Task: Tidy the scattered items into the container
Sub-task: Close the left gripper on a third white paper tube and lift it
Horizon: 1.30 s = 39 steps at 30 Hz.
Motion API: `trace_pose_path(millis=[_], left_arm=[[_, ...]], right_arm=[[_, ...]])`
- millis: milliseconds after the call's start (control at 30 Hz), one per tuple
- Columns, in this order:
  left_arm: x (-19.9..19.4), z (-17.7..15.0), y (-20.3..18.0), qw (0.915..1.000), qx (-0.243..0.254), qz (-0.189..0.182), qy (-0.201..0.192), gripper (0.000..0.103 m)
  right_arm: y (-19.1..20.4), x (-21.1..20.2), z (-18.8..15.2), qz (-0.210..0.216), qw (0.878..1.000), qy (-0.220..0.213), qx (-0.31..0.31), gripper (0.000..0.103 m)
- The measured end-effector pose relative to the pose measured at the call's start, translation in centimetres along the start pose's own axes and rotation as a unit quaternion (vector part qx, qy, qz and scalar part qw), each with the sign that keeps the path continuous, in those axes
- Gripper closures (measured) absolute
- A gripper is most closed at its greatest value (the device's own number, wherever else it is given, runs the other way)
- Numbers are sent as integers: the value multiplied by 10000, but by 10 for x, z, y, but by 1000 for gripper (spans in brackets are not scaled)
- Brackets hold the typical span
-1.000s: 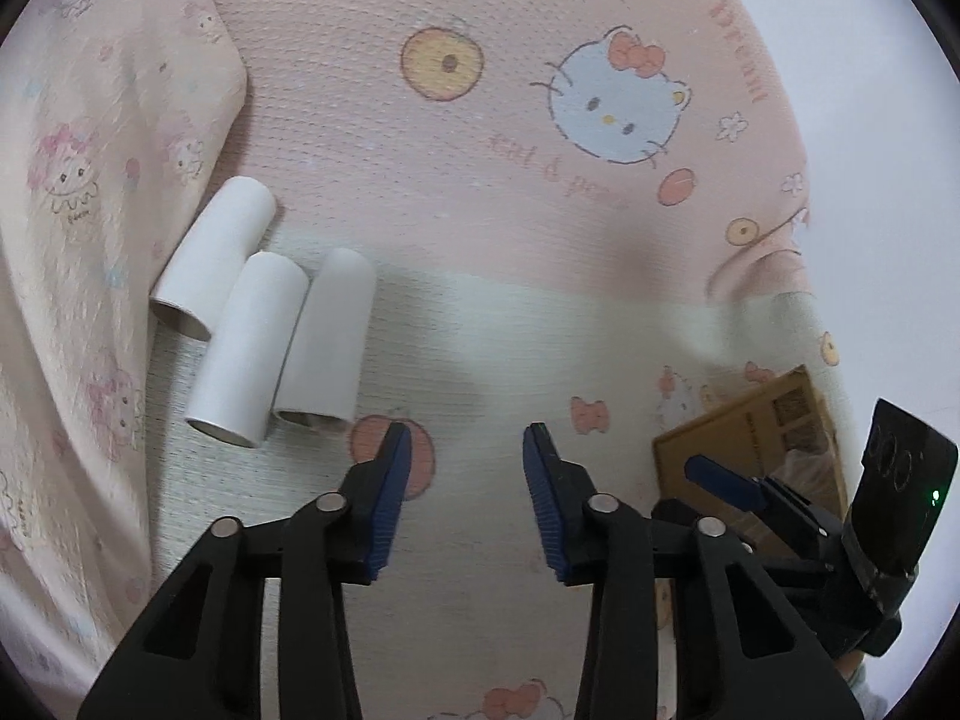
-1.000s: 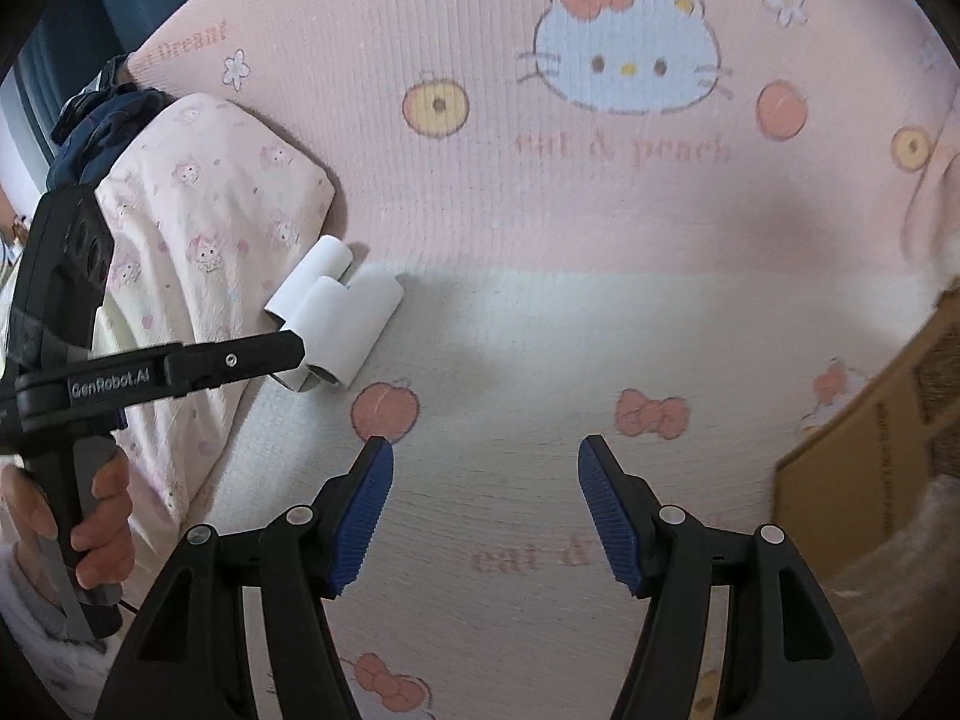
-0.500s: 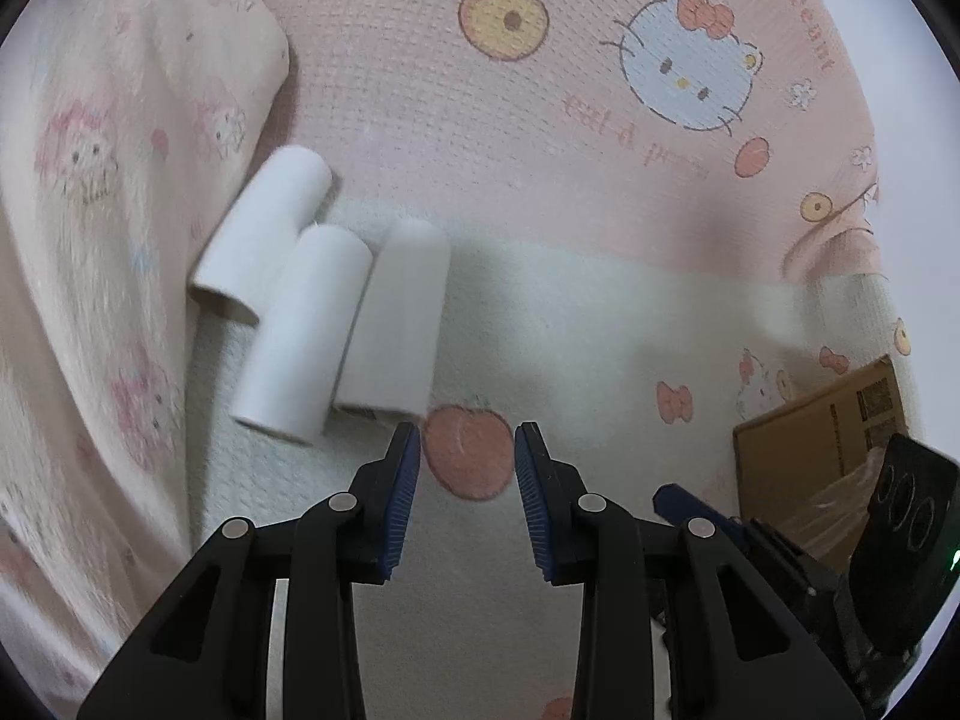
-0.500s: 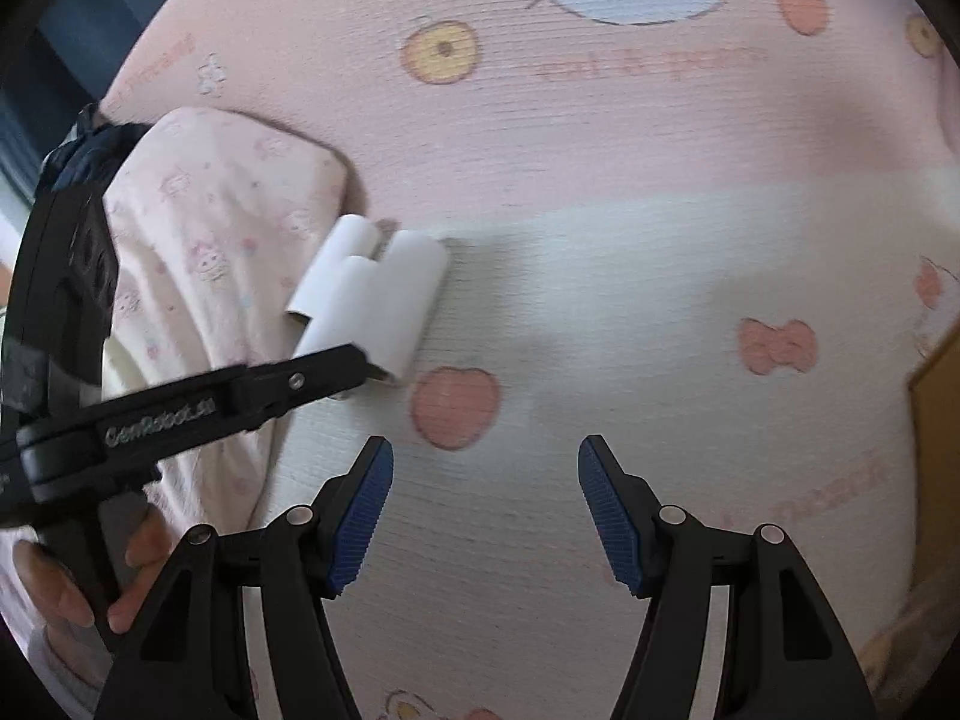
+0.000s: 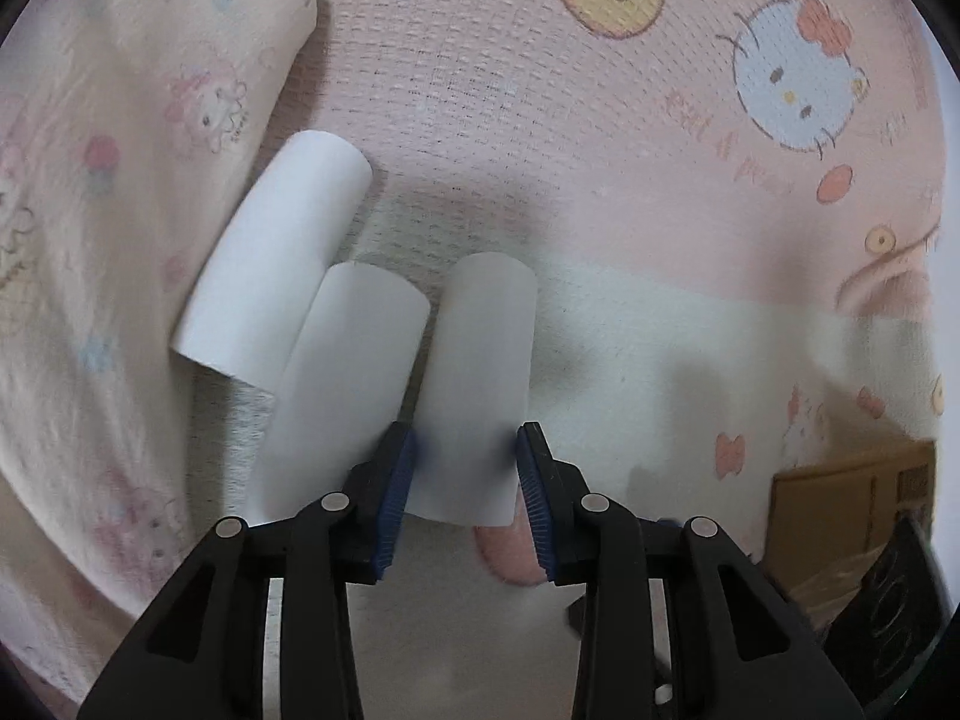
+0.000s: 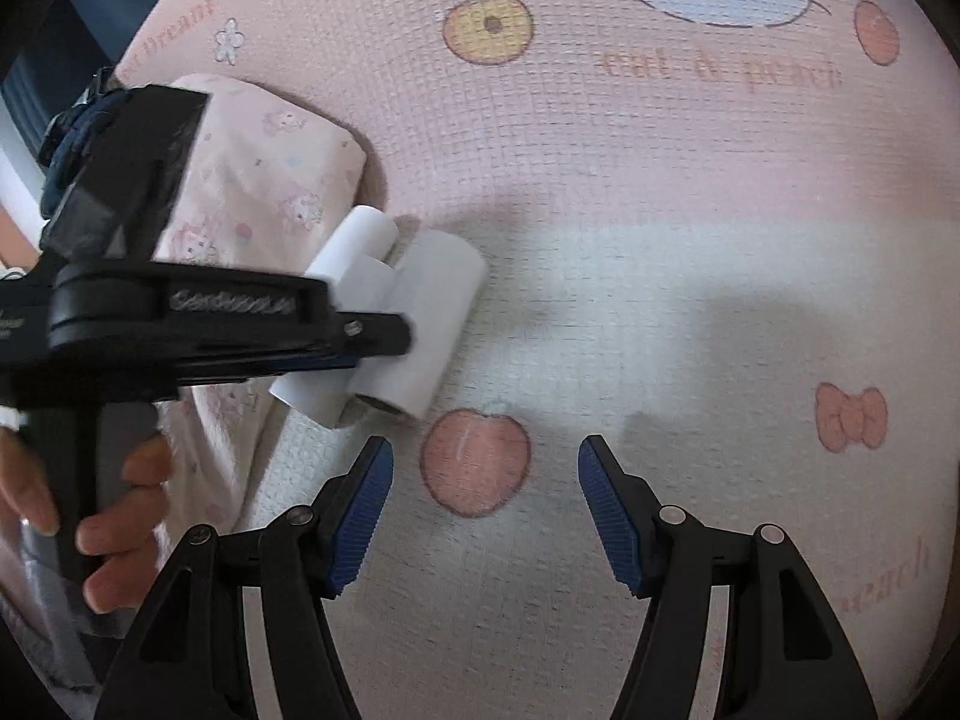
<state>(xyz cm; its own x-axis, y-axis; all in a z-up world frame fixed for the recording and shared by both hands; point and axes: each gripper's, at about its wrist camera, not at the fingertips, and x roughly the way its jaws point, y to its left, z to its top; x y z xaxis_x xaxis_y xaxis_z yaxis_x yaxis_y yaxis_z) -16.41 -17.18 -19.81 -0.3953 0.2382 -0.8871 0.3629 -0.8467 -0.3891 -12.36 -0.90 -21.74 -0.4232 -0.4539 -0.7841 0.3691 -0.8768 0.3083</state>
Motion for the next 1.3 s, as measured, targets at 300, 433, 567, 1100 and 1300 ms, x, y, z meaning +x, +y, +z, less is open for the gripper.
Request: trace_pose_path(millis=[300, 433, 567, 1100, 1300], left_arm=[[5, -16, -10, 9994, 156, -315, 33, 65], [6, -28, -21, 9987, 282, -414, 132, 65], [8, -44, -25, 9973, 297, -612, 288, 65], [15, -29, -5, 9955, -399, -855, 134, 48], [17, -37, -6, 9893, -588, -1332, 52, 63]], right_arm=[[-13, 9, -6, 367, 9989, -33, 277, 41], [-16, 14, -8, 446, 9984, 2, 362, 41], [-16, 9, -10, 537, 9982, -46, 280, 41], [-19, 19, -11, 593, 9979, 148, 194, 66], [-24, 10, -13, 654, 9971, 219, 308, 66]])
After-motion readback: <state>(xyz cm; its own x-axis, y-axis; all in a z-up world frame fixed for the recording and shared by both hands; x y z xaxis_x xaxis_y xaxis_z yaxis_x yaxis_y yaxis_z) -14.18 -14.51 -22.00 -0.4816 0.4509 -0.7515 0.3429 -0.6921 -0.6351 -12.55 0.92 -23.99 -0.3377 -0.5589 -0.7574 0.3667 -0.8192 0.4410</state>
